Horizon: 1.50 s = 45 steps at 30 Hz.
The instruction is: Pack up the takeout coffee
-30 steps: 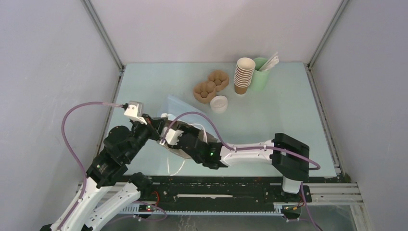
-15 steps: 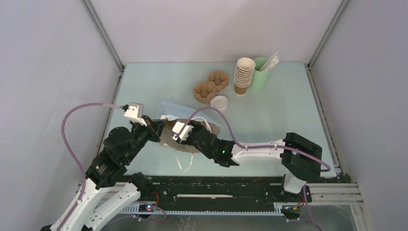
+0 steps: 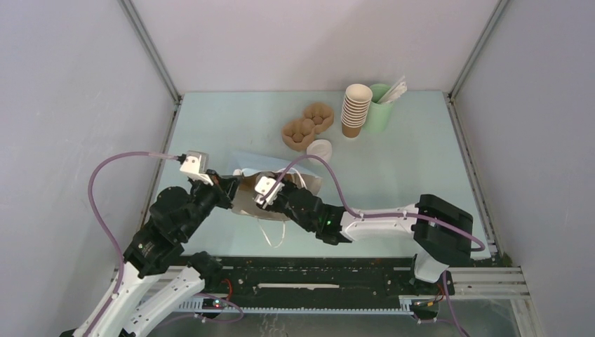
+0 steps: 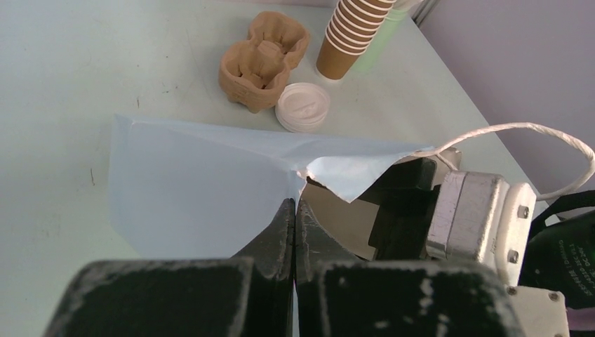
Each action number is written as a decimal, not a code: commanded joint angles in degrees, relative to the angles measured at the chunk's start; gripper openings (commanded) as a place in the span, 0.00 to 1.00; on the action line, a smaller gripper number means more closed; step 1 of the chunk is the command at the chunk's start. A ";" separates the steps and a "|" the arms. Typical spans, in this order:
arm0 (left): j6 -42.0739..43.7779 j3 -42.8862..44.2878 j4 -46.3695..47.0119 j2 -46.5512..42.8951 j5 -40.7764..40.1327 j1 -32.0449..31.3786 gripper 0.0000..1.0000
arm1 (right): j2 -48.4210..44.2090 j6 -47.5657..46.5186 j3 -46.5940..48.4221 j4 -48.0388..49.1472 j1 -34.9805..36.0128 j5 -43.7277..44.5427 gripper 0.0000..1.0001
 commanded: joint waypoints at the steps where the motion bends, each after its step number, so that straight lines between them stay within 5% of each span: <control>1: 0.56 -1.43 1.10 -0.54 -0.90 -0.18 0.00 | -4.57 0.35 -0.51 2.66 1.91 1.70 0.58; 16: 1.95 -3.77 0.92 -2.73 -1.76 -0.18 0.00 | -4.93 -0.18 -1.28 7.06 3.31 2.37 0.58; 29: 3.09 1.64 5.32 0.78 2.71 -0.18 0.00 | -8.83 1.69 3.28 -24.13 2.51 -2.46 0.63; 36: 2.00 1.49 5.85 1.23 5.47 -0.16 0.00 | -3.16 -0.40 8.42 -29.20 0.02 0.18 0.87; 45: 1.94 1.45 6.11 1.77 6.41 -0.25 0.00 | 3.94 -0.10 14.25 -31.72 -0.41 1.42 1.00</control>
